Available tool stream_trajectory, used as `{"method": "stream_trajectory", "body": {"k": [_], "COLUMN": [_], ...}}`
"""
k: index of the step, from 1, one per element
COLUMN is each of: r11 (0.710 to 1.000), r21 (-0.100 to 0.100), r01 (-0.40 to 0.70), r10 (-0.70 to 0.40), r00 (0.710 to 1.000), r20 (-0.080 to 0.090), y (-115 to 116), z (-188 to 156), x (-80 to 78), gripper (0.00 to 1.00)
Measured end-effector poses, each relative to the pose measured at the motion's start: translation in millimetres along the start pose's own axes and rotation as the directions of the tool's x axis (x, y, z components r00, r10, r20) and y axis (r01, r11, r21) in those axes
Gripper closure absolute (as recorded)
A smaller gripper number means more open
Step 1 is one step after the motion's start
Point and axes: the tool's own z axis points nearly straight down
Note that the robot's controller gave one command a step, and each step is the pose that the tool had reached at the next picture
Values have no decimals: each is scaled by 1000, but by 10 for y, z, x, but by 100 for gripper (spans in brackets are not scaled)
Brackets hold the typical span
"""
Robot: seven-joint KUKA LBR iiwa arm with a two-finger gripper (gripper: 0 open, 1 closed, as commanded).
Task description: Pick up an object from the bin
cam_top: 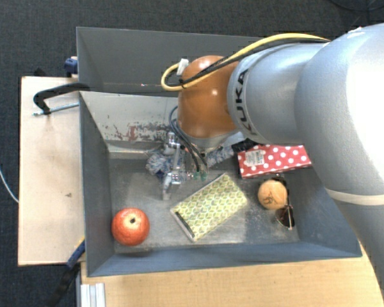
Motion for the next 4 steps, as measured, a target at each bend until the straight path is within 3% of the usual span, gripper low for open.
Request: {"method": "stream_trajectory", "body": {"k": [1, 2, 4], "r11": [987, 997, 997], "r21": [-1, -7, -5], "r01": [163, -74, -74], "r10": [-163, 74, 74], "r00": [987, 997, 997], "r20": [1, 13, 7], "y": [-95, -91, -93], "z": [83, 110, 83], "x": [-54, -100, -85], "gripper": [0, 100, 100]}}
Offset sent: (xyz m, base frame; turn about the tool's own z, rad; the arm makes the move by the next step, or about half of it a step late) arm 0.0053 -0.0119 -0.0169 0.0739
